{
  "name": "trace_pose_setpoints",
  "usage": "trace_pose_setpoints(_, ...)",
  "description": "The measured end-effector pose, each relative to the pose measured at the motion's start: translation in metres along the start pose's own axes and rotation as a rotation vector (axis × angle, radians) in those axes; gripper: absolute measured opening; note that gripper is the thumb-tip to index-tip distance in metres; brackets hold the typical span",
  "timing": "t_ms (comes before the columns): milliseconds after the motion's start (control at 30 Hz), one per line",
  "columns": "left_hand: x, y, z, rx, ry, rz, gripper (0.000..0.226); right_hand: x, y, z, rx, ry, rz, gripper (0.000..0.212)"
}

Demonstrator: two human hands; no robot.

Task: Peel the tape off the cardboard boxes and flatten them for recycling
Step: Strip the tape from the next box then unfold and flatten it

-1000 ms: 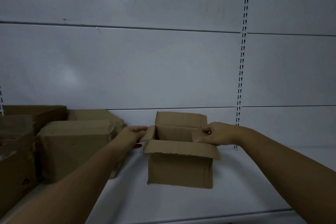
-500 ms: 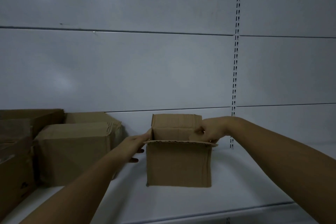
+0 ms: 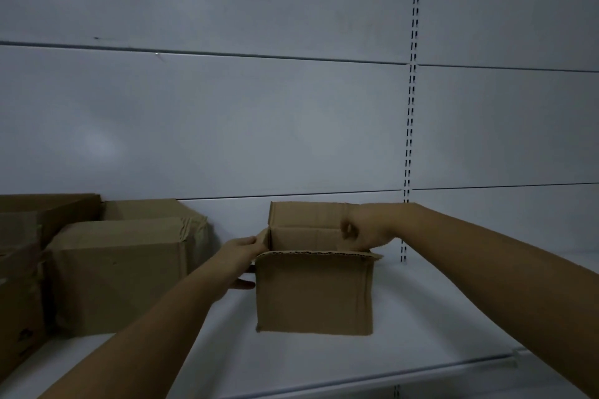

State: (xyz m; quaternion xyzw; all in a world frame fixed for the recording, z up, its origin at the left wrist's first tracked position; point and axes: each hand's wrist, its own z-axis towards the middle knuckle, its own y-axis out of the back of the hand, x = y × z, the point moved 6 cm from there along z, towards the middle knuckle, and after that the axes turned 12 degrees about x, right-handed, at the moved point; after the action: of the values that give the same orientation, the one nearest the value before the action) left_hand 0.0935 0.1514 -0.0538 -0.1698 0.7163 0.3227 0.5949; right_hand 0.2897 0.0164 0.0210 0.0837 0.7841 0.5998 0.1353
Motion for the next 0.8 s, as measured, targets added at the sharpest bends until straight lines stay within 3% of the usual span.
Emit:
trace_pose_setpoints(133,0.003,-0.003,-0.002,0.005,-0.047,-0.052,0.057,-0.021,-0.006,0.004,-0.090,-0.021,0.307,0.029)
trace_pose_setpoints(267,-0.002,-0.008,-0.004,0.020,-0.079,-0.047,0.052,-0.034,-0.015,0.001,-0.045,-0.014,0.537,0.038)
trace_pose_setpoints(433,-0.012,-0.009,-0.015,-0.067,-0.135,0.047,0.054,-0.037,-0.016,-0.012,0.014,-0.062,0.498,0.076)
trace_pose_setpoints(600,-0.031,-0.010,-0.026,-0.168,-0.253,0.278,0.047,-0.038,-0.024,-0.019,0.165,-0.090,0.559,0.076)
trace_pose_setpoints(667,-0.026,-0.009,-0.026,-0.064,-0.138,0.285,0.063,-0.038,-0.024,-0.020,0.195,-0.087,0.569,0.071)
trace_pose_setpoints(800,-0.011,-0.016,-0.028,0.265,0.034,0.178,0.130,-0.036,-0.021,-0.019,0.214,-0.056,0.571,0.059)
